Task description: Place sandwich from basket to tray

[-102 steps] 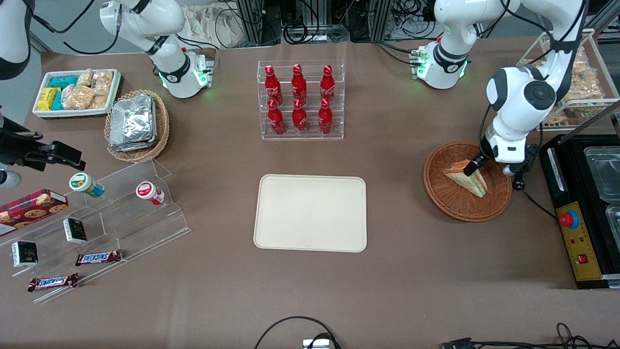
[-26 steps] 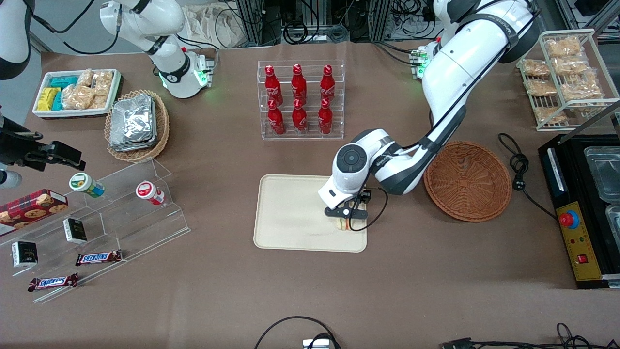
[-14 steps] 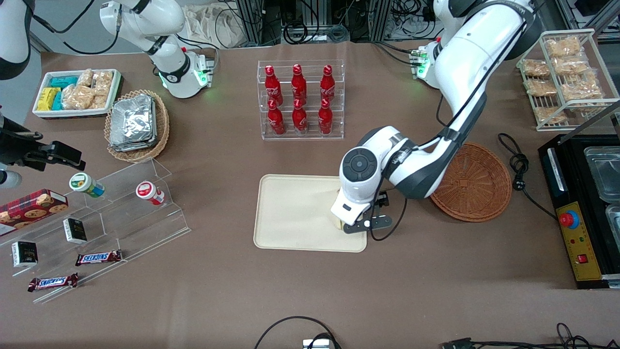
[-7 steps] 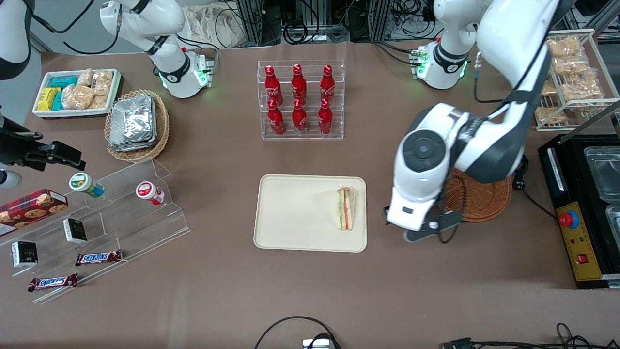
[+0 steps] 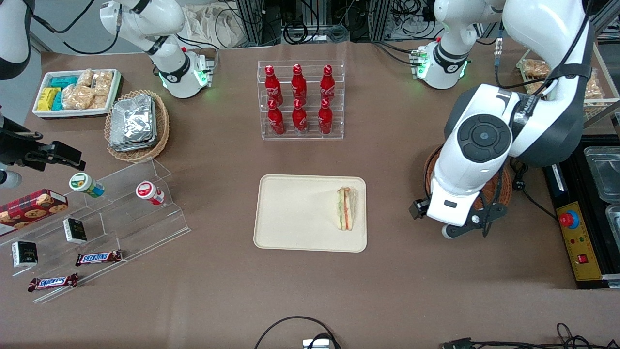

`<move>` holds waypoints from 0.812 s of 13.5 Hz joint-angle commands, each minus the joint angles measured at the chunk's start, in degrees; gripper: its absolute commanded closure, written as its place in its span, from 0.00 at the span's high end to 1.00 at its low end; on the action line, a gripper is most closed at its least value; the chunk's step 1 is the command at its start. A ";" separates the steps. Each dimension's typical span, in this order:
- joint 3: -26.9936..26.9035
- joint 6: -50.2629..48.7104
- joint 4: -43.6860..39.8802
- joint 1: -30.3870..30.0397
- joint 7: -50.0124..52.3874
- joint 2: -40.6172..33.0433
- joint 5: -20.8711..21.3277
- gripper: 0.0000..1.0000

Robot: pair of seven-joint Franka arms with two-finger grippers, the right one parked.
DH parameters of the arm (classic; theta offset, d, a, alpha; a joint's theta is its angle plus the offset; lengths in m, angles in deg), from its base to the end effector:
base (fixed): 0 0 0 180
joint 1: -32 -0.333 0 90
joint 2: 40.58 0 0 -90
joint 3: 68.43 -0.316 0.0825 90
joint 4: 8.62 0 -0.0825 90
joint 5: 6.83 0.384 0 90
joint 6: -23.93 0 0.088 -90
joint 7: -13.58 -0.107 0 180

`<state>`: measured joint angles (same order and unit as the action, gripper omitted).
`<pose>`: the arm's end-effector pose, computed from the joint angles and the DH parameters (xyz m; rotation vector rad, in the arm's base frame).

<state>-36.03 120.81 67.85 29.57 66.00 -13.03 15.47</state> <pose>0.6390 -0.2397 0.4828 -2.9511 -0.5680 -0.0715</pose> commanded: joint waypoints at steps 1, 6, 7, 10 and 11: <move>-0.14 -0.73 1.22 -1.17 -4.66 -3.19 -1.73 1.00; -12.69 -0.82 6.57 -0.20 -19.86 -13.90 -12.97 1.00; -14.54 -1.08 7.72 -0.20 -23.12 -16.02 -14.38 1.00; -18.33 -4.24 9.57 -0.12 -33.40 -20.07 -15.97 1.00; -19.55 -4.94 10.79 -0.12 -37.52 -21.82 -16.24 1.00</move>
<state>-53.61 116.64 74.48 29.24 34.78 -30.43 0.64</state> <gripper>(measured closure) 0.000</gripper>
